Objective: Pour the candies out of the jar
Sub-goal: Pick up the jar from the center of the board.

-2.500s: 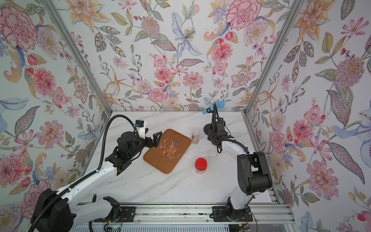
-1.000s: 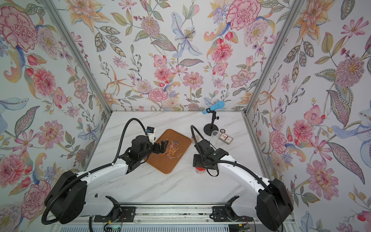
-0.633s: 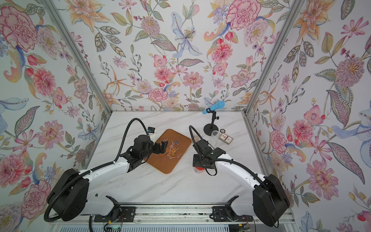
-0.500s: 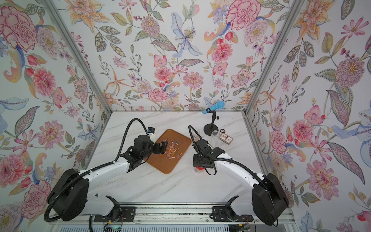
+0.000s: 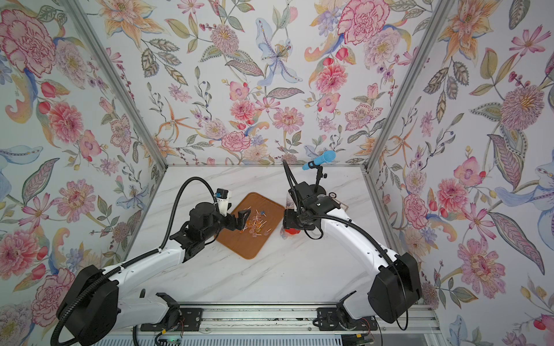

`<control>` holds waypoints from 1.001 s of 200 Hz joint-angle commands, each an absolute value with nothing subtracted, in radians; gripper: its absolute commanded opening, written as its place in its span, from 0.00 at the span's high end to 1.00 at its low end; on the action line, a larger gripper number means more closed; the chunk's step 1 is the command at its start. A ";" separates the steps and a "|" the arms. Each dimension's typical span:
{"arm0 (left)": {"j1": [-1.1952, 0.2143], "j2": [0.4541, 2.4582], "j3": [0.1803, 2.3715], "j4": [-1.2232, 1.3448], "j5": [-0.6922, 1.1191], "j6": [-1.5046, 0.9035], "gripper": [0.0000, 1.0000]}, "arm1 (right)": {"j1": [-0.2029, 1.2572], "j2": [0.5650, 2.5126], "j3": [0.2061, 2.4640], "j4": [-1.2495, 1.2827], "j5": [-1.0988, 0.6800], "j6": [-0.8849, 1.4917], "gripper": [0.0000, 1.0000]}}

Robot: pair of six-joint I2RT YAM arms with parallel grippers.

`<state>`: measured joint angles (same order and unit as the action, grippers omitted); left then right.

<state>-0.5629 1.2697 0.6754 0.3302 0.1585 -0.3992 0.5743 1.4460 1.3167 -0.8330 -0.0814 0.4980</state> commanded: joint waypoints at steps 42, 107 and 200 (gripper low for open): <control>-0.562 1.192 0.635 0.505 0.398 -0.223 0.01 | 0.523 1.612 1.748 -1.047 -0.341 0.308 0.46; -0.594 1.262 0.710 0.616 0.519 -0.159 0.04 | 0.535 1.751 2.049 -1.209 -0.467 0.237 0.50; -0.637 1.321 0.781 0.592 0.522 -0.075 0.08 | 0.613 1.752 2.075 -1.239 -0.493 0.245 0.51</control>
